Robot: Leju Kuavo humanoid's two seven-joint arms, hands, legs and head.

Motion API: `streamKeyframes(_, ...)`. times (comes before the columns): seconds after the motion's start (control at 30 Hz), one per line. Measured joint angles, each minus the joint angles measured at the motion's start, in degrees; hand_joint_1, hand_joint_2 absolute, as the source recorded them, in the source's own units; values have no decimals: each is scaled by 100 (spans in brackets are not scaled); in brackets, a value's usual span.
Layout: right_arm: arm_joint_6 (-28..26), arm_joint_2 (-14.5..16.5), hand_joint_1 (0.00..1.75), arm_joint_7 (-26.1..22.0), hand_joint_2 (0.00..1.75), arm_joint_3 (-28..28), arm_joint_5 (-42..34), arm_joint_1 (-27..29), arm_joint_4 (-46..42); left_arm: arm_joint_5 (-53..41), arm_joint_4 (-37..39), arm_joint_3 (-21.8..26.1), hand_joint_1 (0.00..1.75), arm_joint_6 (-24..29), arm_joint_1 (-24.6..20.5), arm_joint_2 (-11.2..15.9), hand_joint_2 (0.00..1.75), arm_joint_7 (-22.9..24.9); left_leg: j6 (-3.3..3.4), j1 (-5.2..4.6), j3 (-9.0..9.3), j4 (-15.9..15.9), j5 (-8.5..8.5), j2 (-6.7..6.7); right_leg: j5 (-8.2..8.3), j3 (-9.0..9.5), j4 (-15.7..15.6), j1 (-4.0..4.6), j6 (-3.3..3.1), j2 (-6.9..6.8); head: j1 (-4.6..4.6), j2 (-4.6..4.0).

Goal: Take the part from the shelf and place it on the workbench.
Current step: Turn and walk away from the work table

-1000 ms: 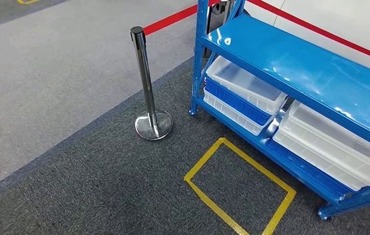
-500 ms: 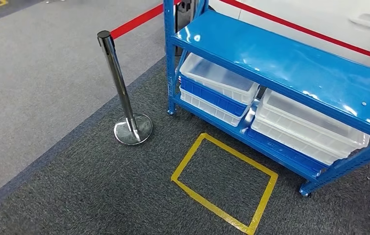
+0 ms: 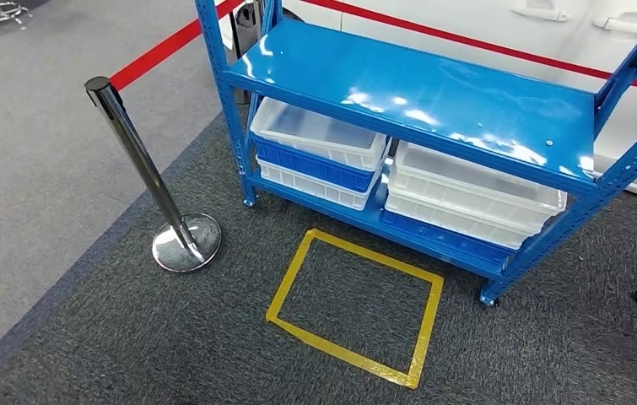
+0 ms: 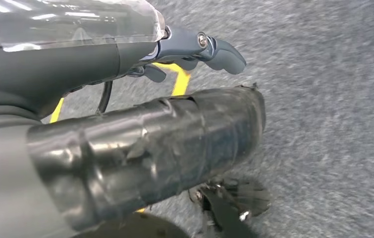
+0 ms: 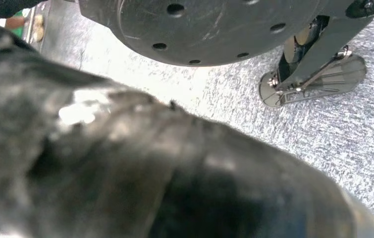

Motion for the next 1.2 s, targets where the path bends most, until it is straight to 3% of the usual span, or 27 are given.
streamKeyframes(0.03,5,-1,0,0,0,0,0,0,0,-4,0,0,0,0,-5,1,0,-1,12,-2,12,-47,-24,-61,2,-33,14,-7,37,60,0,0)
streamKeyframes(0.1,17,-4,0,0,0,0,0,13,0,-14,0,-1,0,-1,-28,-3,0,-5,64,-7,32,-91,-1,59,15,-69,19,-35,115,153,-2,0)
streamKeyframes(0.17,24,-8,0,0,0,0,0,26,0,-24,0,-1,0,-3,-37,-12,0,-10,139,8,72,-157,34,218,-91,-150,182,-19,168,-80,7,0)
streamKeyframes(0.23,37,-9,0,0,0,0,0,20,0,-34,0,-1,0,-9,-34,-20,0,-15,182,6,95,-190,37,389,-404,-436,747,0,208,-451,22,0)
streamKeyframes(0.3,61,-10,0,1,0,0,2,12,0,-37,0,-1,0,-14,-24,-20,0,-18,195,-2,100,-187,16,577,-656,-779,1395,-19,246,-577,29,0)
streamKeyframes(0.33,70,-10,0,4,0,0,4,12,0,-37,0,-1,0,-15,-20,-18,0,-21,194,-4,106,-185,3,664,-639,-839,1506,-30,256,-601,28,0)
streamKeyframes(0.37,76,-11,0,11,0,0,8,16,0,-37,0,-1,0,-15,-20,-17,0,-23,189,-4,119,-184,-12,740,-516,-783,1397,-38,258,-624,29,0)
streamKeyframes(0.4,78,-11,0,21,0,0,12,20,0,-37,0,-1,0,-15,-24,-16,0,-26,178,-4,141,-183,-30,805,-319,-613,1082,-41,246,-678,29,0)
streamKeyframes(0.47,81,-11,0,45,0,0,17,14,0,-39,0,-1,0,-14,-29,-19,0,-21,131,-17,196,-179,-75,914,-22,-206,317,7,173,-953,28,0)
streamKeyframes(0.53,82,-11,0,59,0,0,17,-1,0,-41,0,-1,0,-9,-34,-20,0,-11,70,-36,238,-180,-116,1014,38,-44,-22,70,90,-1106,27,0)
streamKeyframes(0.6,83,-11,0,66,0,0,17,0,0,-42,0,-2,0,-4,-47,-20,0,-4,17,-48,277,-200,-144,1117,47,-47,-48,65,28,-977,26,0)
streamKeyframes(0.67,86,-8,0,75,0,0,19,6,1,-47,0,-3,0,5,-53,-20,0,8,-31,-40,255,-48,-287,973,80,-9,-113,21,-43,-846,21,0)
streamKeyframes(0.73,91,-6,0,87,0,0,22,-2,2,-52,0,-2,0,21,-45,-19,0,38,-61,-19,3,548,-632,661,101,13,-150,-4,-95,-720,16,0)
streamKeyframes(0.77,92,-6,0,91,0,0,23,-7,2,-52,0,-2,0,28,-38,-19,0,54,-71,-13,-194,947,-814,567,100,9,-147,-3,-110,-657,14,0)
streamKeyframes(0.8,92,-5,0,95,0,0,24,-9,2,-53,0,-1,0,34,-29,-18,0,67,-83,-9,-368,1278,-918,526,96,11,-142,-1,-117,-590,14,0)
streamKeyframes(0.83,92,-5,0,101,0,0,27,-7,2,-54,0,-1,0,39,-20,-17,0,75,-93,-6,-472,1441,-908,509,88,18,-135,0,-122,-526,14,0)
streamKeyframes(0.87,89,-5,0,115,0,0,36,-2,3,-54,0,-1,0,44,-16,-17,44,81,-98,-3,-482,1389,-779,505,78,30,-124,-1,-119,-469,14,0)
streamKeyframes(0.9,87,-5,0,141,0,0,50,3,3,-55,0,-1,0,48,-14,-17,87,85,-98,2,-390,1114,-552,504,61,45,-107,-5,-108,-420,13,0)
streamKeyframes(0.97,97,-4,0,251,0,0,92,9,7,-66,0,-2,0,52,-21,-17,175,89,-83,6,-105,336,-142,471,7,51,-40,1,-56,-361,14,0)
streamKeyframes(1.03,138,-3,0,409,0,0,122,2,10,-103,0,-6,0,52,-33,-17,175,96,-38,-2,33,-49,-23,426,-29,21,19,19,9,-339,19,0)
streamKeyframes(1.1,170,-3,0,542,0,0,136,0,11,-153,0,-13,0,43,-41,-17,175,101,27,-16,33,-67,-21,419,-27,3,25,16,64,-327,21,0)
streamKeyframes(1.17,165,-3,0,652,87,0,149,4,11,-210,0,-23,0,13,-37,-17,175,84,101,-11,37,-102,11,444,-121,-45,145,-1,122,-408,22,0)
streamKeyframes(1.2,156,-3,0,704,131,0,158,3,11,-233,0,-32,0,-1,-35,-17,175,71,136,-2,38,-120,24,462,-256,-140,356,-6,153,-471,22,0)
